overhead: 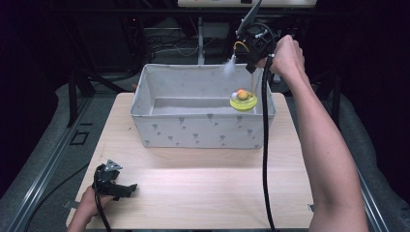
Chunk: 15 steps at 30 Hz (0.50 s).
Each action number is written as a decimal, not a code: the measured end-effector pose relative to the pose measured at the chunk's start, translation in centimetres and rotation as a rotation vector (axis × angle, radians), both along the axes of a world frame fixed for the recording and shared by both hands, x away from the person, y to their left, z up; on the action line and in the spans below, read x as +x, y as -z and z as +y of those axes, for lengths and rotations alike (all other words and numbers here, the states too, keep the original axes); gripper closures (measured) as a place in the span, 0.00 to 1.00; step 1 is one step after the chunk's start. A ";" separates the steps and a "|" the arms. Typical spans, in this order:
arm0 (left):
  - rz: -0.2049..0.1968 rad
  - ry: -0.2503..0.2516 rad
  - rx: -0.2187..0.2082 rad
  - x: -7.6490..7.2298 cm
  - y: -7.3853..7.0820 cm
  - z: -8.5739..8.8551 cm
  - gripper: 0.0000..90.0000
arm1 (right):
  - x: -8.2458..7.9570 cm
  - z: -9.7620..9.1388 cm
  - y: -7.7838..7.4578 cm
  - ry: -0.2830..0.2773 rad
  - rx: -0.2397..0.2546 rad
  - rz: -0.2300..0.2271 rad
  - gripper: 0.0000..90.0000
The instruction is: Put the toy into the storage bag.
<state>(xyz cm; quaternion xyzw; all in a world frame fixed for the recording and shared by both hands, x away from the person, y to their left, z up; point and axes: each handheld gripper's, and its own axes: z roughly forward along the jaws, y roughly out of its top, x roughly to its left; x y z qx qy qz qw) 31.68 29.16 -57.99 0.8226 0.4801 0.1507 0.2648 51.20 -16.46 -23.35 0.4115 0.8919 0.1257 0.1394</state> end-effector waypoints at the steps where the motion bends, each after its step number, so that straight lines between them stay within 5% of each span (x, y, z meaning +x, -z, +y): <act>1: 0.000 0.000 0.000 0.0 0.0 0.0 0.00 | 0.1 -0.1 0.3 0.006 0.004 -0.001 0.98; 15: -0.001 0.000 0.000 0.0 0.0 0.0 0.00 | 1.1 -1.5 4.3 0.033 0.024 0.036 0.97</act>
